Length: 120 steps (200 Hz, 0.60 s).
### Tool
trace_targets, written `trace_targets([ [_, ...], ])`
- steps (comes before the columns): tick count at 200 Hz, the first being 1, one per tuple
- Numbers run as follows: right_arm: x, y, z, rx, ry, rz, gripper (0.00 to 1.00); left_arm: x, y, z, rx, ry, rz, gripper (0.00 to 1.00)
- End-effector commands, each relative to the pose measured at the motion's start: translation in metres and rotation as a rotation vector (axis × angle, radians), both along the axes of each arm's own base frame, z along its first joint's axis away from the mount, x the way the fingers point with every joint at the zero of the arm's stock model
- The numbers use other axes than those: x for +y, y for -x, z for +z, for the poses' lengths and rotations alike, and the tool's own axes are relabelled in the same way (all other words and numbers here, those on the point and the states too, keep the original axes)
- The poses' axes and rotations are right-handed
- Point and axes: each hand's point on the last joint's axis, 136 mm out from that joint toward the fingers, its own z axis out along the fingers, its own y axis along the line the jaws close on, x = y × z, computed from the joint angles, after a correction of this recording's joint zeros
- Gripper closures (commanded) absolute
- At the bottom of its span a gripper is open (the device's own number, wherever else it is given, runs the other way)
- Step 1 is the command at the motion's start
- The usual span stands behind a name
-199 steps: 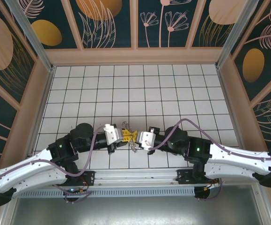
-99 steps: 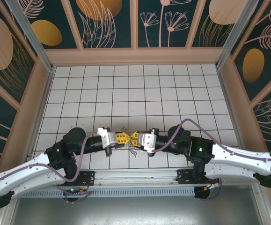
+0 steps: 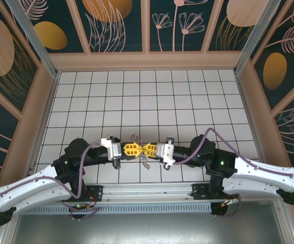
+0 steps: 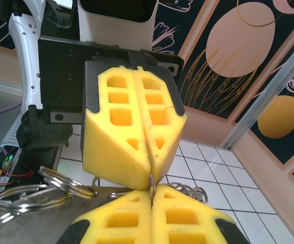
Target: Put the keys on the keyring
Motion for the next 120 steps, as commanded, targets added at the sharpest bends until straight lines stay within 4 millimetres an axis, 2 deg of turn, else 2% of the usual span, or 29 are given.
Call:
trace_targets([
  [1, 0.000, -0.016, 0.008, -0.016, -0.035, -0.085, 1.00, -0.005, 0.013, 0.006, 0.005, -0.001, -0.081, 1.00],
  [18, -0.001, -0.026, 0.007, -0.025, -0.003, -0.138, 1.00, -0.009, -0.002, -0.010, 0.034, -0.112, 0.000, 1.00],
  [29, 0.001, -0.029, 0.005, -0.028, 0.024, -0.153, 1.00, -0.009, -0.010, -0.022, 0.051, -0.185, 0.044, 0.89],
  [39, 0.002, -0.029, 0.003, -0.026, 0.039, -0.154, 1.00, -0.008, -0.016, -0.032, 0.056, -0.239, 0.079, 0.85],
  [56, 0.002, -0.025, 0.006, -0.028, 0.032, -0.134, 1.00, -0.006, -0.024, -0.047, 0.062, -0.321, 0.124, 0.84],
  [79, 0.003, -0.020, 0.012, -0.031, 0.026, -0.104, 1.00, -0.005, -0.029, -0.054, 0.060, -0.365, 0.147, 0.84],
  [99, 0.004, -0.018, 0.012, -0.037, 0.040, -0.097, 1.00, -0.006, -0.030, -0.056, 0.049, -0.370, 0.152, 0.88],
  [112, 0.003, -0.015, 0.013, -0.040, 0.033, -0.089, 1.00, -0.008, -0.032, -0.058, 0.047, -0.379, 0.154, 1.00],
  [120, 0.002, -0.013, 0.015, -0.042, 0.023, -0.082, 1.00, -0.009, -0.031, -0.059, 0.049, -0.380, 0.148, 1.00],
])
